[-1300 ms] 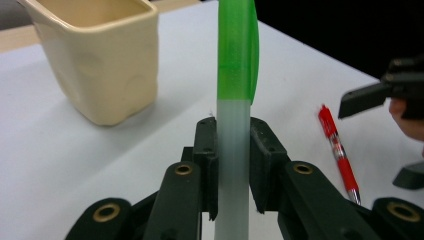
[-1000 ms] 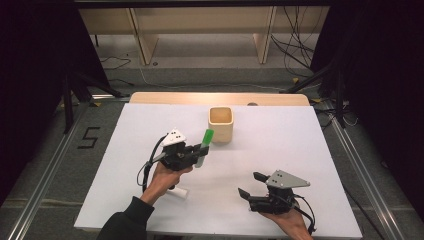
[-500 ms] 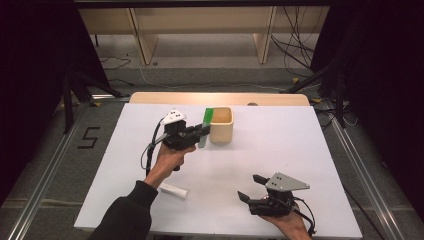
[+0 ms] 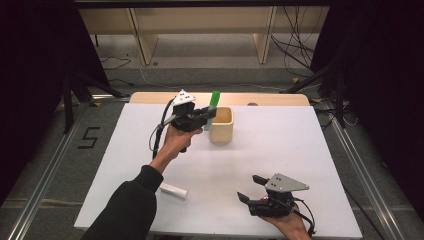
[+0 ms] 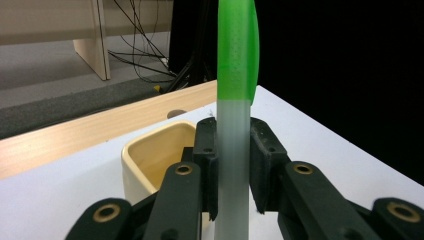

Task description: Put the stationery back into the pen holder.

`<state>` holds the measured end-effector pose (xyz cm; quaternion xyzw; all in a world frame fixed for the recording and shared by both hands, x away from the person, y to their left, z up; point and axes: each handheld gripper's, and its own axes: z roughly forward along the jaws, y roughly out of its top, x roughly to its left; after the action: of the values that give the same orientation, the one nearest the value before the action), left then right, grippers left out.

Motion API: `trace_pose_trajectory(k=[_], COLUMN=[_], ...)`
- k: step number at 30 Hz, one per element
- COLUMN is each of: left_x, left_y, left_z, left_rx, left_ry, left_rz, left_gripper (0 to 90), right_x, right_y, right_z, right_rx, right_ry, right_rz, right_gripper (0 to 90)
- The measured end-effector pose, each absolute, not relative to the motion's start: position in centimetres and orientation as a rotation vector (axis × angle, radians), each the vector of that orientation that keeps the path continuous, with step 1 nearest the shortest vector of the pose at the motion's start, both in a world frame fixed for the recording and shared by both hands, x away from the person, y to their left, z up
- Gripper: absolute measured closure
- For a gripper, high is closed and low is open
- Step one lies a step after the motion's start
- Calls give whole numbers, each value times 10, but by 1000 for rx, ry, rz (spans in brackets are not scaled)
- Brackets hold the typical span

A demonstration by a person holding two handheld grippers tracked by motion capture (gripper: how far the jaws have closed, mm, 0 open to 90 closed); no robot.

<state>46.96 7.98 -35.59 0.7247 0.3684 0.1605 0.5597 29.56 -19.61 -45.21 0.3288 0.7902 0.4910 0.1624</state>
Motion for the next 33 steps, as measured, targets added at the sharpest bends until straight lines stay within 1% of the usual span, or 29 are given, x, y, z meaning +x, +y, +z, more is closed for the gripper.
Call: trace_pose_trajectory(k=[13, 33], left_x=[496, 523], left_y=[70, 54], left_z=[-356, -364], left_rx=[1720, 1709], left_ry=[901, 945], left_rz=[444, 450], left_gripper=[762, 762], right_x=[295, 293], right_y=[-194, -192], right_z=[-454, -455], right_rx=[925, 906], right_ry=[2263, 2280], right_rz=[1388, 1395], right_gripper=[257, 257])
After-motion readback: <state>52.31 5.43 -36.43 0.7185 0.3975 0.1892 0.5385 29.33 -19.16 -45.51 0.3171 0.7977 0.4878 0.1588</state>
